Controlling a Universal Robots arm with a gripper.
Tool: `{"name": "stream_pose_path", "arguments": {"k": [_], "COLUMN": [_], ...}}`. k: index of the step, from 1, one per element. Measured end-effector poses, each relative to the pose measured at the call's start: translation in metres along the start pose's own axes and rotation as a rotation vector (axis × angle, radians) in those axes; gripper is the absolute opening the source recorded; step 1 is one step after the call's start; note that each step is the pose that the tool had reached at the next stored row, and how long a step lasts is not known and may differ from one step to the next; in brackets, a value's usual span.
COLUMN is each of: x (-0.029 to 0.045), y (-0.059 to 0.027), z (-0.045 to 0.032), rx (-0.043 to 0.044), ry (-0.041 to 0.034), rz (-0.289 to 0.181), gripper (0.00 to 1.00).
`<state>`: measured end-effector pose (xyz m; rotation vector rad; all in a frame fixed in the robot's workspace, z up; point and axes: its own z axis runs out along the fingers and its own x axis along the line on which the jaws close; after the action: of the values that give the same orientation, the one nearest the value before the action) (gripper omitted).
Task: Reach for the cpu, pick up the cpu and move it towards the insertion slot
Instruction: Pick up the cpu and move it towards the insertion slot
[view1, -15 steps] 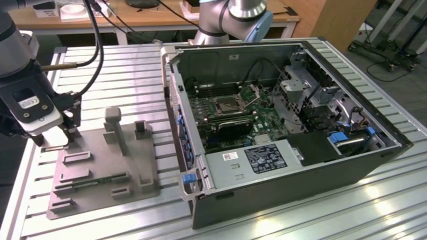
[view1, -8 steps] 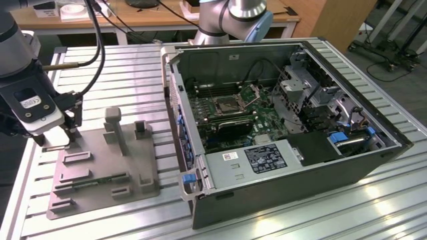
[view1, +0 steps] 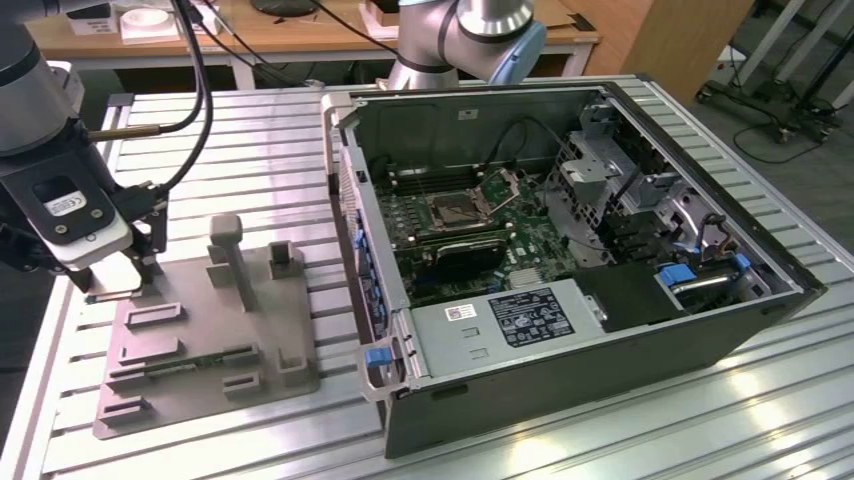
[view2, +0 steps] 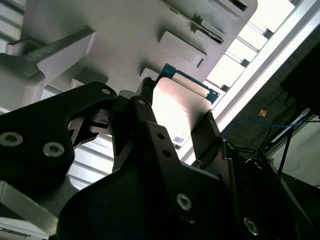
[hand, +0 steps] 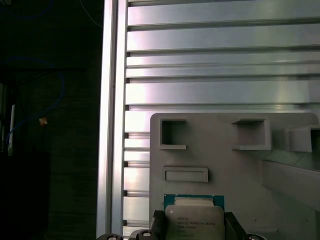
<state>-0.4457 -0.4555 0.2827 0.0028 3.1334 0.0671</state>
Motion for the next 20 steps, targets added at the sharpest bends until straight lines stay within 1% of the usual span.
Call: {"name": "stream_pose_path", "arguments": {"k": [7,20], "x": [0.0,-0.0001], "y": [0.0001,0.0005], "z": [-0.0017,-0.0111], "rx": [0.0,0.0], "ry": [0.0,0.0], "rz": [0.0,0.0], "gripper": [0.54,0.54]}}
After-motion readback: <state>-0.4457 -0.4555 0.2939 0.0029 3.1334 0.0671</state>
